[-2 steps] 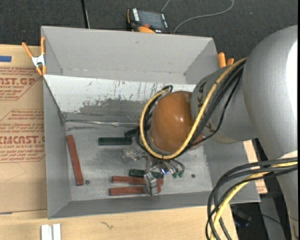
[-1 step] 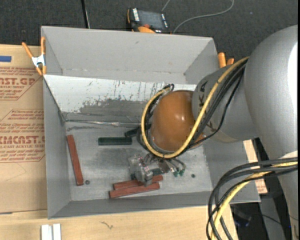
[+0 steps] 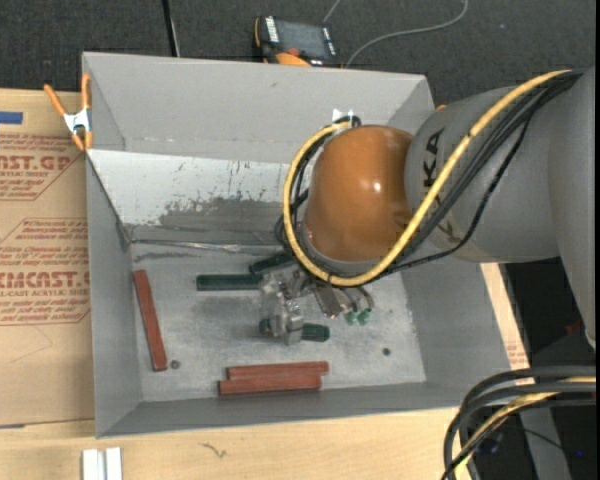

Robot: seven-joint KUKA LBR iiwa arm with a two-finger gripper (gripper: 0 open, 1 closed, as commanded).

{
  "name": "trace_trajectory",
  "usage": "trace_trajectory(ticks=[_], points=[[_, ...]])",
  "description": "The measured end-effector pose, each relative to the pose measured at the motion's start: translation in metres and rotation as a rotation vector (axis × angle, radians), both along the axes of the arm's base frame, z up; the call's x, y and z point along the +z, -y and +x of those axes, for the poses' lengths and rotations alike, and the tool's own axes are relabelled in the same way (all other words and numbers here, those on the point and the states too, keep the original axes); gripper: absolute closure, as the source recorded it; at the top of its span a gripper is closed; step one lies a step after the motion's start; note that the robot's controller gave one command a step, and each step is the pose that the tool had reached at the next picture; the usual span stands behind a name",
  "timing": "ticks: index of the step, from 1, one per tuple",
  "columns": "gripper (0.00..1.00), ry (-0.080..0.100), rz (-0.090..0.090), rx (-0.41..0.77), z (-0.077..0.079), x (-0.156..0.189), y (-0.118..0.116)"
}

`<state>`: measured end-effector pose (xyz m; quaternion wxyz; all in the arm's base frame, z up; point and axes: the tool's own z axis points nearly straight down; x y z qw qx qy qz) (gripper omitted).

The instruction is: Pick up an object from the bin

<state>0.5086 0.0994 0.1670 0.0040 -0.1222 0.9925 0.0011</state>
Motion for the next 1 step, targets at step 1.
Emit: trace_trajectory(ticks=[1], points=[[1.00,0.003,-0.002,-0.013,0.0132,0.0674,0.0060]])
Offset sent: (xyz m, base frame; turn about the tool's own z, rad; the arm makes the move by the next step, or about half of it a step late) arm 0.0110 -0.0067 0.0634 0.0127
